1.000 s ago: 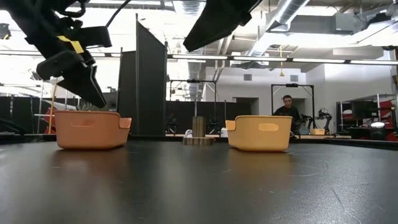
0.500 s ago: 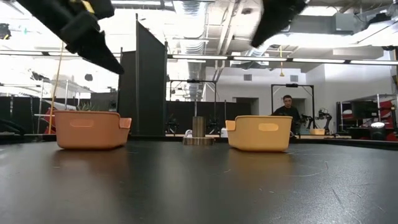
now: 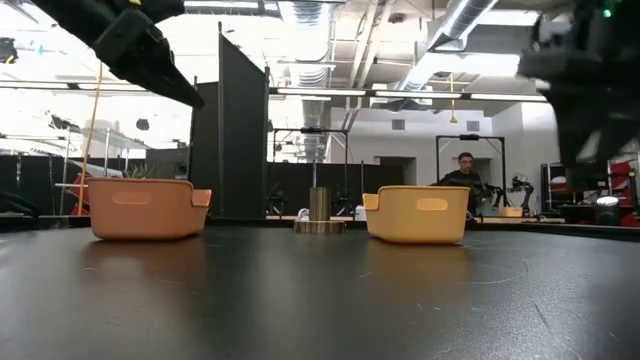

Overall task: Sort batteries
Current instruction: Put the black battery into the yellow bin

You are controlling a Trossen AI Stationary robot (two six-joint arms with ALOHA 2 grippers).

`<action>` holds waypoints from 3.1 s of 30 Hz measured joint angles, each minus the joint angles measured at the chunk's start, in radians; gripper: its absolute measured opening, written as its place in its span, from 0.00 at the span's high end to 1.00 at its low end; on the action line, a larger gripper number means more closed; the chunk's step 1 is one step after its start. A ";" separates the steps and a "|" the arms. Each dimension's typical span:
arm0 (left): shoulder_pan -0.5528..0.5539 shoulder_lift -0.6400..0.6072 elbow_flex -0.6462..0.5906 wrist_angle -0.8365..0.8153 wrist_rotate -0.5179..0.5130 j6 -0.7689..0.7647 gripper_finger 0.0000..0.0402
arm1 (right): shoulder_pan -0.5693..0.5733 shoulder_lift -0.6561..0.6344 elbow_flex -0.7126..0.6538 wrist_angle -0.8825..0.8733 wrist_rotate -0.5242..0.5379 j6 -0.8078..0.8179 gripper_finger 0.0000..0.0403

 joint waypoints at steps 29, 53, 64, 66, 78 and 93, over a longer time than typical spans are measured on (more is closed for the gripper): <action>0.017 0.000 0.000 -0.088 0.003 0.108 0.58 | -0.041 0.275 -0.027 -0.197 -0.348 -0.626 0.38; 0.035 0.000 0.000 -0.079 0.003 -0.018 0.58 | -0.099 0.275 -0.172 -0.144 -0.474 -1.285 0.38; 0.035 0.000 0.000 -0.078 0.003 -0.020 0.58 | -0.036 0.275 -0.223 -0.056 -0.468 -1.204 0.38; 0.035 0.000 0.000 -0.078 0.003 -0.020 0.58 | -0.037 0.275 -0.242 -0.033 -0.468 -1.206 0.38; 0.035 0.000 0.000 -0.079 0.003 -0.017 0.58 | -0.082 0.274 -0.282 0.024 -0.490 -1.323 0.56; 0.035 0.000 0.000 -0.087 0.003 -0.009 0.58 | -0.111 0.274 -0.282 0.048 -0.500 -1.313 0.90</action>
